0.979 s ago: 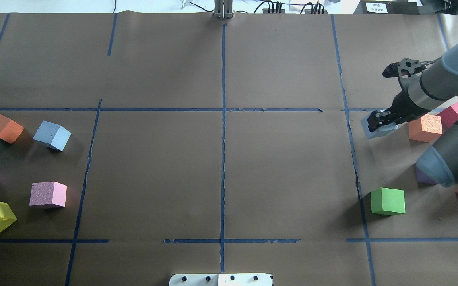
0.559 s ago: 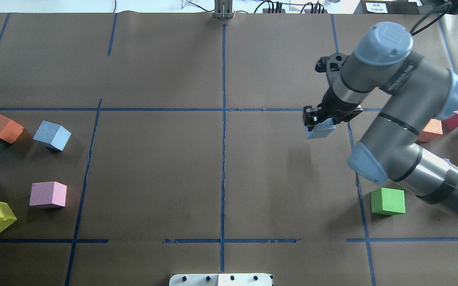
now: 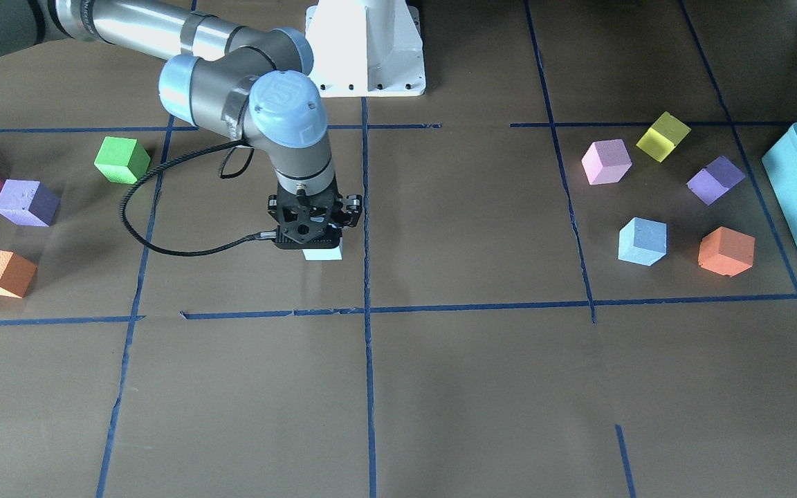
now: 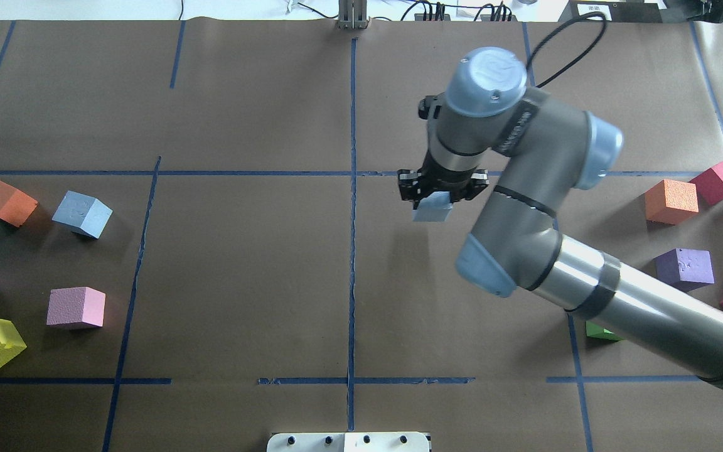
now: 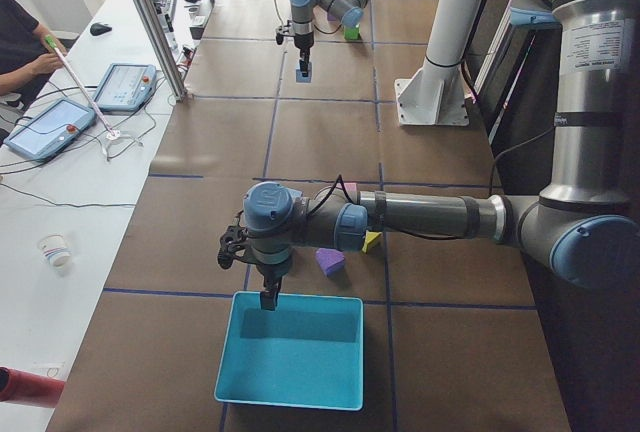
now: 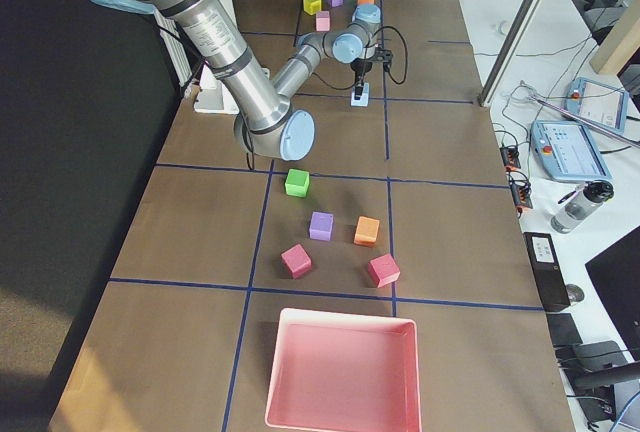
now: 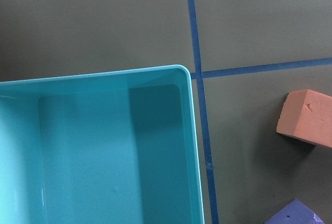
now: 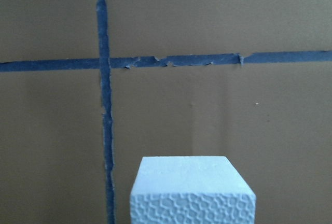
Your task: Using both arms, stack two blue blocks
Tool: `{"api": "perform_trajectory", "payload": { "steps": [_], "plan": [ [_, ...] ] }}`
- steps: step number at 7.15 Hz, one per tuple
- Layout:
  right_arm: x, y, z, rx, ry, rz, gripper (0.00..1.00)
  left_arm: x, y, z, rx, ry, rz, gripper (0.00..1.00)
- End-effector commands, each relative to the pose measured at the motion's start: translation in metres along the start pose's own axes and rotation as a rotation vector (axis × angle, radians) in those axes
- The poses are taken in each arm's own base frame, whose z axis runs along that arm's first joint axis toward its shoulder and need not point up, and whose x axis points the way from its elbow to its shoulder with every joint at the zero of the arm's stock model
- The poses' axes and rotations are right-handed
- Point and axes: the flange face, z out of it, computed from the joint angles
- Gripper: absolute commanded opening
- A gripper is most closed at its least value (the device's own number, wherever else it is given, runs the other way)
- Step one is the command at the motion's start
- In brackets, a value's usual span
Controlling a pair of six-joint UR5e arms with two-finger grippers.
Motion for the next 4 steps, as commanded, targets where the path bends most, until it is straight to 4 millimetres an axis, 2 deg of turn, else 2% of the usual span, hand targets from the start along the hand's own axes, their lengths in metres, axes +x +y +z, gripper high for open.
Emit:
{"api": "perform_trajectory", "payload": {
  "steps": [1,4],
  "plan": [
    [-0.05,0.002,0.026,0.012,-0.007,0.036,0.01,0.001,-0.002,-0.001,0.002,-0.002,0.002,1.0],
    [-0.059,0.013,0.036,-0.004,0.002,0.035,0.05,0.001,-0.002,-0.001,0.002,-0.002,0.003,1.0]
  ]
}}
